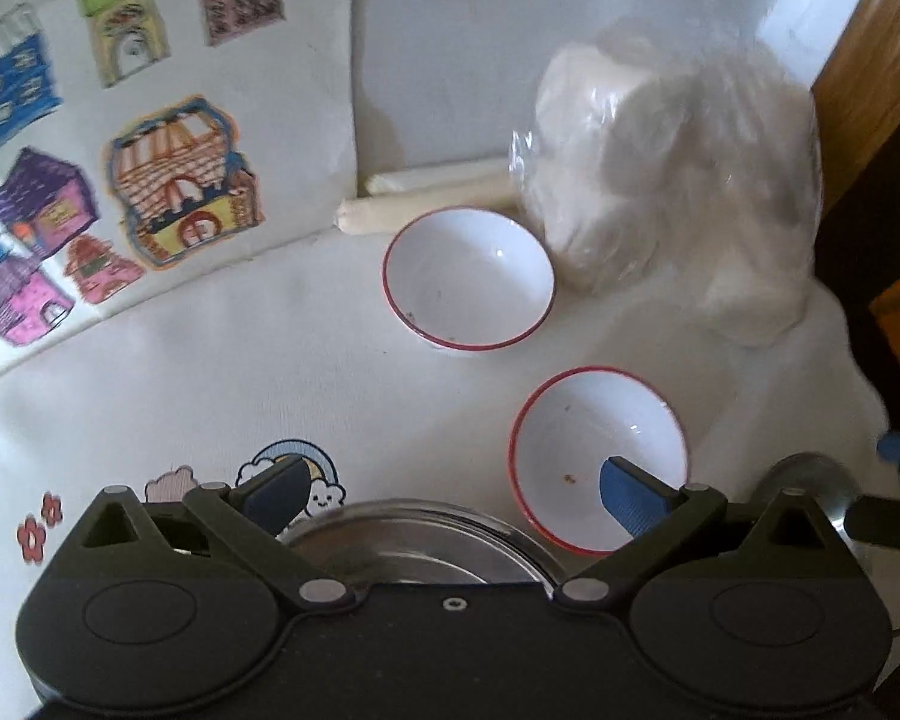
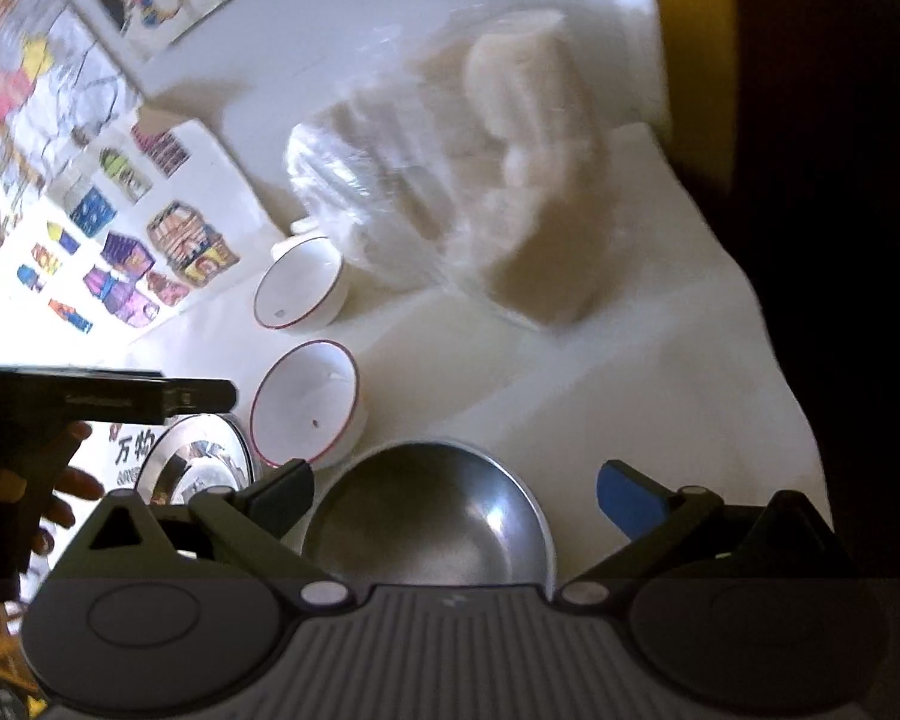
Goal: Organize plates and bowls
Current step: 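Move both grippers to the nearer red-rimmed white bowl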
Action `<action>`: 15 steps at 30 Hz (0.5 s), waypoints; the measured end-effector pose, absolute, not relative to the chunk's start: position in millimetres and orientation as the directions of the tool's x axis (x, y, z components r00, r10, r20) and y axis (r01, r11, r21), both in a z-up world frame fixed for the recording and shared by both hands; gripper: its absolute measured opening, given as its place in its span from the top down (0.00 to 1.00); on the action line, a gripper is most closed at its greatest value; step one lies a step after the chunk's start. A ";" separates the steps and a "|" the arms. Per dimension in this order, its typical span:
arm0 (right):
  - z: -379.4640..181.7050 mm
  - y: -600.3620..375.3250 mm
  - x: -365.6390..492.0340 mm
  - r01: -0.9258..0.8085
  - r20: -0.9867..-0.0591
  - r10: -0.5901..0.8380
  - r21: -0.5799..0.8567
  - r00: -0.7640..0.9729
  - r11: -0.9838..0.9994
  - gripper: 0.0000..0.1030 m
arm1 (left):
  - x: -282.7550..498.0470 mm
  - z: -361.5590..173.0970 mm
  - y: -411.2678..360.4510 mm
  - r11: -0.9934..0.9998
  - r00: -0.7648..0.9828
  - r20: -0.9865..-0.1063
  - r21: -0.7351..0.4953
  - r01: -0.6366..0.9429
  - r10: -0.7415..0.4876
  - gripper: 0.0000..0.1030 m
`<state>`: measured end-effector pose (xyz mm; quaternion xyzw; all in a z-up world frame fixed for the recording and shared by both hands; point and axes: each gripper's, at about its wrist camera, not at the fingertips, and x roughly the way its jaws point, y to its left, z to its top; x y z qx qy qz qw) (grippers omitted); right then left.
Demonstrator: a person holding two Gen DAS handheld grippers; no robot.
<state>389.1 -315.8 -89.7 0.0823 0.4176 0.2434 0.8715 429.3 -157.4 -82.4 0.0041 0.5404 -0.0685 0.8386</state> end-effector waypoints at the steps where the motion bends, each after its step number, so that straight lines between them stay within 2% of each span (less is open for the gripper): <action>1: -90.0 -309.8 393.3 -0.370 -0.693 0.489 0.330 0.530 0.868 0.00 | 433.0 -85.4 -158.0 0.989 0.396 -0.912 -0.058 0.137 -0.108 0.01; 8: -93.0 -274.7 422.0 -0.446 -0.709 0.496 0.279 0.502 0.850 0.01 | 453.2 -98.9 -165.3 0.966 0.349 -0.932 -0.007 0.258 -0.101 0.01; 15: -100.9 -251.6 440.1 -0.478 -0.732 0.495 0.262 0.467 0.838 0.12 | 464.3 -106.6 -176.6 0.940 0.324 -0.944 0.050 0.337 -0.066 0.01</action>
